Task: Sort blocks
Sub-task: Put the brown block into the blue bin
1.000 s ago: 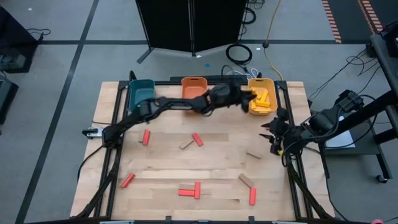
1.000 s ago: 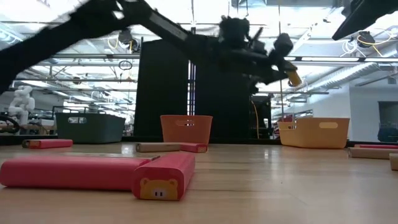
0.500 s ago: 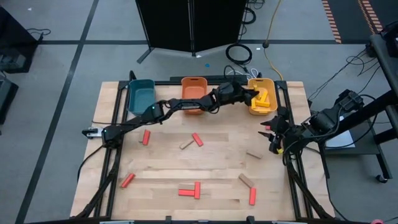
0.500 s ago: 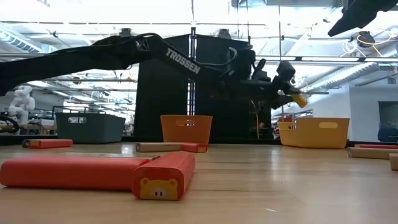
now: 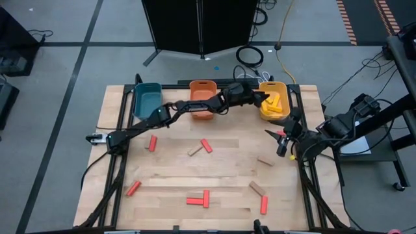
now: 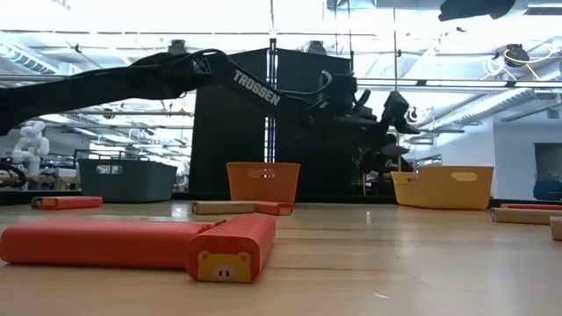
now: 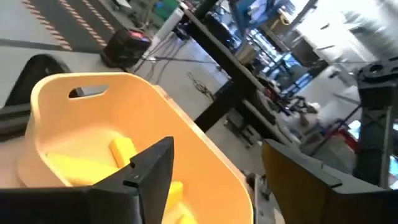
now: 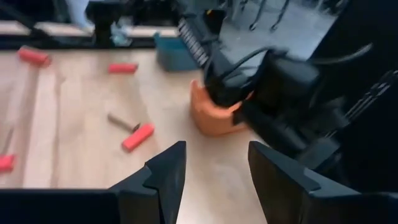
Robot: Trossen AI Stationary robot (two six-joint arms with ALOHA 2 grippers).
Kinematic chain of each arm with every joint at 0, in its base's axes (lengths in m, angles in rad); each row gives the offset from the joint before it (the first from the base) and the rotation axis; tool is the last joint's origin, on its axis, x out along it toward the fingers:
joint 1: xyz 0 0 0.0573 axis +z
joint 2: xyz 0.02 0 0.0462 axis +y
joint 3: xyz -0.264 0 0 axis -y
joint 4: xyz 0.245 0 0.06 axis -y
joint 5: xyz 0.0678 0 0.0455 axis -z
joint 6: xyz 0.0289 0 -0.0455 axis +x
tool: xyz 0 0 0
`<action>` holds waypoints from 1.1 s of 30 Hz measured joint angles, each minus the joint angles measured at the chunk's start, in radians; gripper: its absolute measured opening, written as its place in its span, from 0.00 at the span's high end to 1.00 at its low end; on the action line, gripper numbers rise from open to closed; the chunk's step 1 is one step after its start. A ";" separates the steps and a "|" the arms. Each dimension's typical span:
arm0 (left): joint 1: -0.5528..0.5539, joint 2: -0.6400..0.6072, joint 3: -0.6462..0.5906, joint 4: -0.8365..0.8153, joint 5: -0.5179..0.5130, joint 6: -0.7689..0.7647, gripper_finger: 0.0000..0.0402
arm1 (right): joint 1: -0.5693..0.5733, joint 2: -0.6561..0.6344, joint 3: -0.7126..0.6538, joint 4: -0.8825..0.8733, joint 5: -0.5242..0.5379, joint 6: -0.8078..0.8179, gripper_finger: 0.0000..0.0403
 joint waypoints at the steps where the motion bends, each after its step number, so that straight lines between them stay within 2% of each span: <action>1: 0.003 0.000 0.000 0.028 0.011 -0.001 0.40 | 0.000 0.001 0.000 -0.013 -0.025 0.008 0.59; 7: 0.014 0.000 0.000 0.406 0.120 0.028 0.41 | 0.000 -0.017 0.000 -0.091 -0.219 0.124 0.59; 13: 0.065 0.000 0.000 0.775 0.267 -0.044 0.44 | 0.000 -0.047 0.000 -0.091 -0.363 0.246 0.59; 19: 0.148 0.000 0.000 1.185 0.464 -0.411 0.53 | 0.000 0.000 0.000 -0.085 -0.436 0.429 0.59; 21: 0.158 -0.022 0.000 1.171 0.536 -0.478 0.58 | 0.000 0.036 0.000 -0.084 -0.438 0.446 0.59; 26: 0.129 -0.118 -0.001 1.135 0.731 -0.492 0.72 | 0.000 0.132 0.000 -0.084 -0.412 0.390 0.59; 30: 0.116 -0.236 0.000 0.943 0.898 -0.457 0.81 | 0.000 0.203 0.000 -0.078 -0.390 0.314 0.59; 33: 0.111 -0.326 0.000 0.728 0.962 -0.386 0.87 | 0.000 0.249 0.000 -0.077 -0.379 0.253 0.59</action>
